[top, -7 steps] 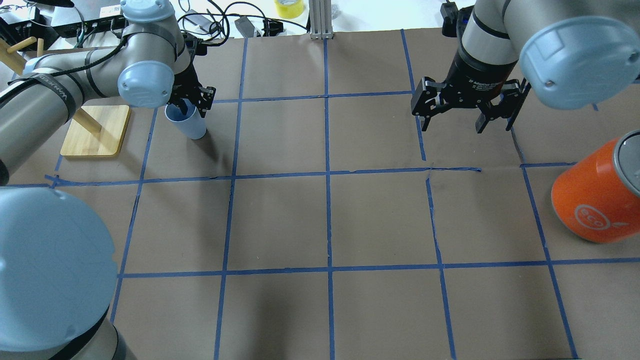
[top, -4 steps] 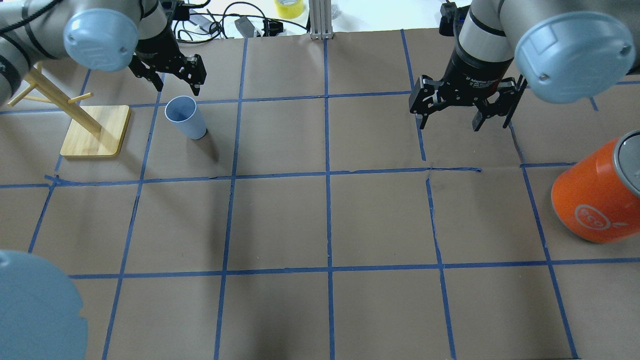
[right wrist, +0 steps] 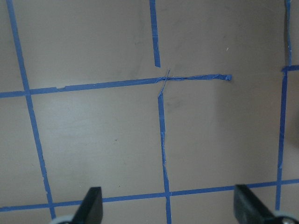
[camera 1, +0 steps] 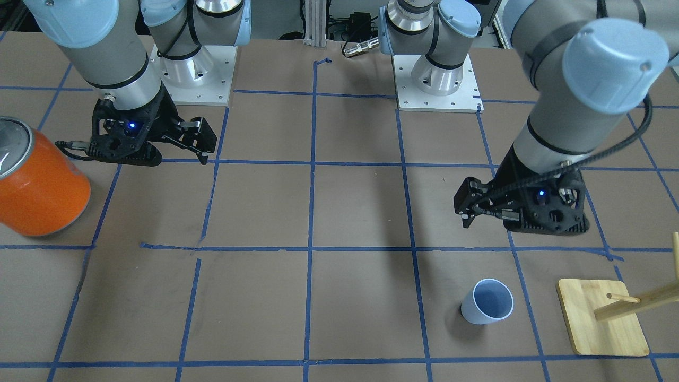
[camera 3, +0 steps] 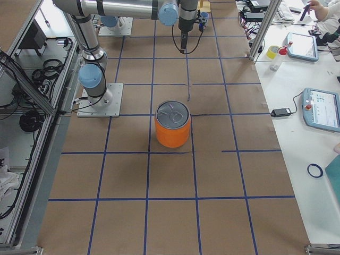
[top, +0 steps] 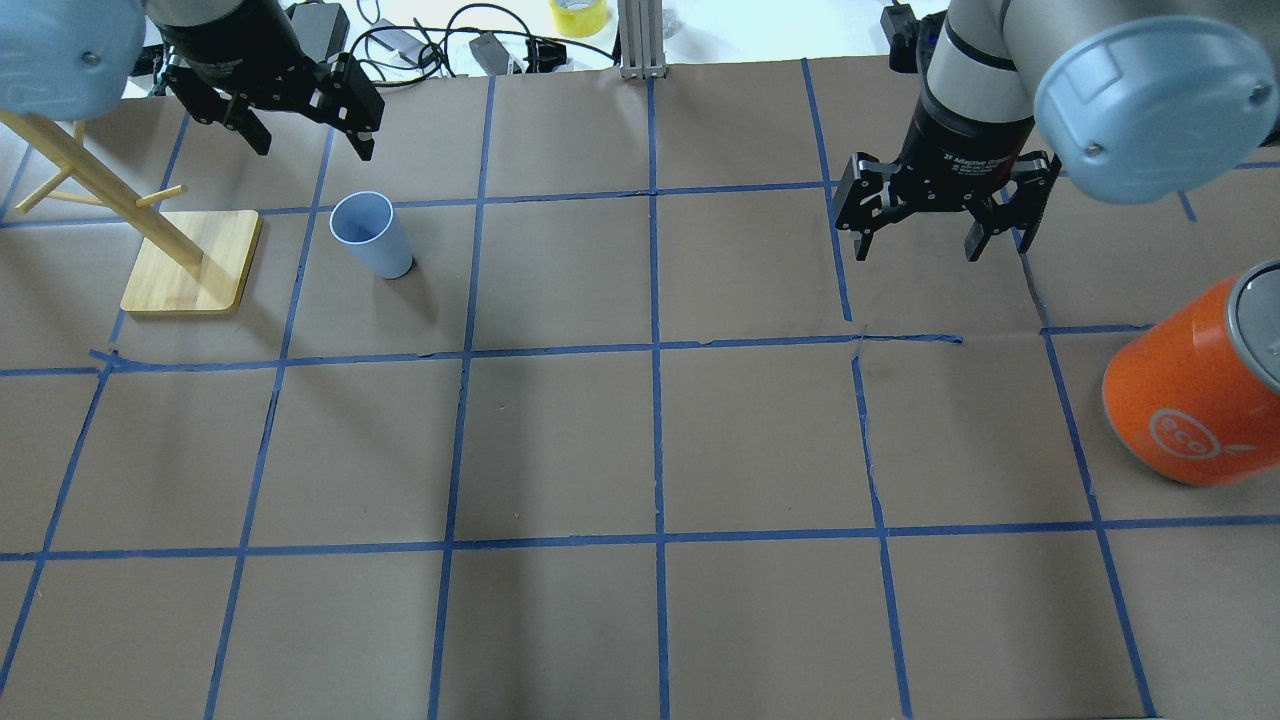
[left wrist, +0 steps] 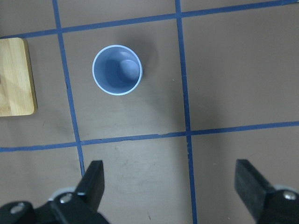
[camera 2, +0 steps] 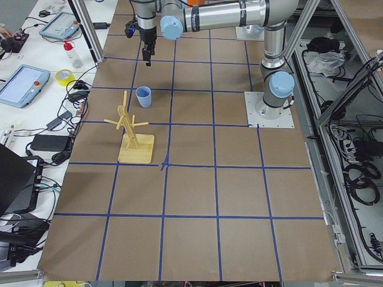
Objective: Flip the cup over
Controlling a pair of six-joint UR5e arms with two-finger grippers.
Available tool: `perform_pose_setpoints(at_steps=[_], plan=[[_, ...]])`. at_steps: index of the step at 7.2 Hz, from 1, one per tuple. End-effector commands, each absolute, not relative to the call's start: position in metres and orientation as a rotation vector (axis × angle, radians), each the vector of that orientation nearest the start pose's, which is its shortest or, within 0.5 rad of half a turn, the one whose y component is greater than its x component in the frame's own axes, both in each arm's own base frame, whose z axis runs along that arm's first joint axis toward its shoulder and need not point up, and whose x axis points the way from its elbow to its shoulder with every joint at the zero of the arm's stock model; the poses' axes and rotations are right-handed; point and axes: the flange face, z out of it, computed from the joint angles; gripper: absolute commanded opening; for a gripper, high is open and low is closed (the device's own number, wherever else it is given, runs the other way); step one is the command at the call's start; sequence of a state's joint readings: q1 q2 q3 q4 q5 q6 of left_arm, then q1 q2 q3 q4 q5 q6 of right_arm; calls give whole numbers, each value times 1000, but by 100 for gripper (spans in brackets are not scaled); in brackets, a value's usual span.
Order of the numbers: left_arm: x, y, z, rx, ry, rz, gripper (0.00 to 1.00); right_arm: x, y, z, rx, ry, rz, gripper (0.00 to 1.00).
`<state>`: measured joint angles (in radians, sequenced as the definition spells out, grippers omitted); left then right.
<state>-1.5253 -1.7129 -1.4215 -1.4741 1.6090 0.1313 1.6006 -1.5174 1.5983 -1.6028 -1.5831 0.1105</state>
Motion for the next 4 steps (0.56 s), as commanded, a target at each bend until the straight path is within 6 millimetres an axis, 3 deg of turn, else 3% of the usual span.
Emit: perform_pose_setpoints(at_steps=[1,4], plan=[[-125,-527,494,141,3081,-124,100,152,-490,477,126,3103,6,100],[-133,-496,493,121,3073,-120,100,152,-489,475,126,3105,4,100]])
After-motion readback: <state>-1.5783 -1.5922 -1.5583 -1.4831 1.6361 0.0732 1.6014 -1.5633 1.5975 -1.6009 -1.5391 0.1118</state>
